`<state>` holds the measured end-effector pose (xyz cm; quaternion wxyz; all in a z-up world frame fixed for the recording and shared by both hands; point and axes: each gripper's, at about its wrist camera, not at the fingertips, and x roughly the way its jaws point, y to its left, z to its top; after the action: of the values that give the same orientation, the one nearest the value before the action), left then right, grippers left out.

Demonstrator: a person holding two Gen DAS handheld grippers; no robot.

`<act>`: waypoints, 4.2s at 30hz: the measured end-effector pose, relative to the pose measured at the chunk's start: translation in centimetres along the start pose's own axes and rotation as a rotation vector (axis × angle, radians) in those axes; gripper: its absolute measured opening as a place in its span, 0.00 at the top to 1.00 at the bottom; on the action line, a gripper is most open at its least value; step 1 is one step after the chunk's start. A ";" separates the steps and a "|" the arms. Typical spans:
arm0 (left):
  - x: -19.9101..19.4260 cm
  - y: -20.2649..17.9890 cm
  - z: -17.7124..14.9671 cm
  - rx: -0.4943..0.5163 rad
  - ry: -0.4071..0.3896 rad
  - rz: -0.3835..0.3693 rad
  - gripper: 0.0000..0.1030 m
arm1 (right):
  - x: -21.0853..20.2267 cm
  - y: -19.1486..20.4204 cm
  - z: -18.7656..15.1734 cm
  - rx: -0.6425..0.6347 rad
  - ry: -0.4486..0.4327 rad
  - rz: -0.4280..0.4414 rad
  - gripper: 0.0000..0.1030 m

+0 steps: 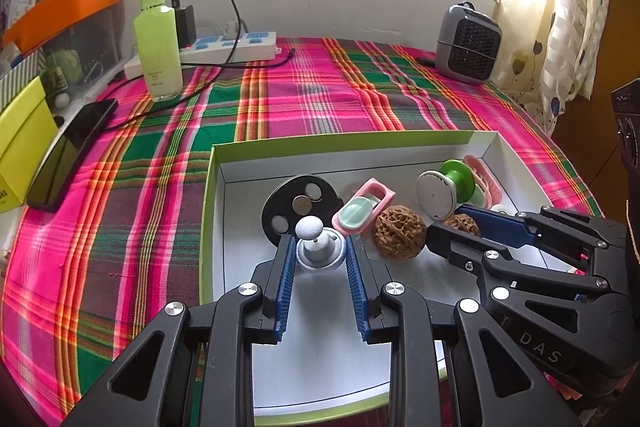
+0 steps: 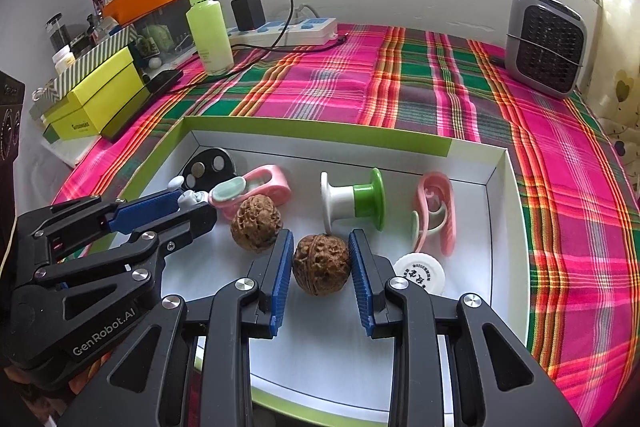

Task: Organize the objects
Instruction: 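Open both grippers to drop the walnut and peg into the box, then withdraw both grippers from the box toward the pink eraser and black remote, then grasp the pink eraser with the right gripper while the left grasps the black remote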

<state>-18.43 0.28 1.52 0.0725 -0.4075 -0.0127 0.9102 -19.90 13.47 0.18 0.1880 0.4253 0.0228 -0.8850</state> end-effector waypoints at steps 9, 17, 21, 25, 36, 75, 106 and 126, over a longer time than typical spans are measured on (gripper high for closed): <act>0.1 0.0 0.0 0.000 0.000 0.002 0.77 | 0.1 0.0 0.0 0.003 -0.003 -0.001 0.71; 0.1 -0.1 0.0 0.000 0.001 0.002 0.76 | 0.1 0.1 0.0 -0.008 -0.005 -0.008 0.71; 0.2 -0.1 0.0 0.006 0.005 0.006 0.75 | 0.0 0.1 0.0 -0.010 -0.004 -0.011 0.71; 0.2 -0.1 0.0 0.008 0.005 0.007 0.72 | 0.0 0.1 0.0 -0.014 -0.005 -0.025 0.69; -0.4 0.3 -0.2 -0.005 0.003 0.015 0.64 | -0.6 0.2 -0.2 -0.008 -0.019 -0.041 0.58; -7.6 -1.9 -5.2 0.010 -0.081 -0.020 0.55 | -9.4 -1.8 -5.9 0.085 -0.131 -0.101 0.57; -4.9 -6.2 -6.9 0.111 0.040 -0.191 0.55 | -8.2 -4.3 -9.5 0.117 0.001 -0.140 0.57; -5.2 -9.2 -7.3 0.191 0.055 -0.350 0.54 | -9.2 -5.3 -9.6 0.107 -0.023 -0.142 0.75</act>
<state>-8.45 8.34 1.27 0.2682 -0.4151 0.0052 0.8694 -9.40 23.20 0.42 0.1023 0.4218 0.0034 -0.9009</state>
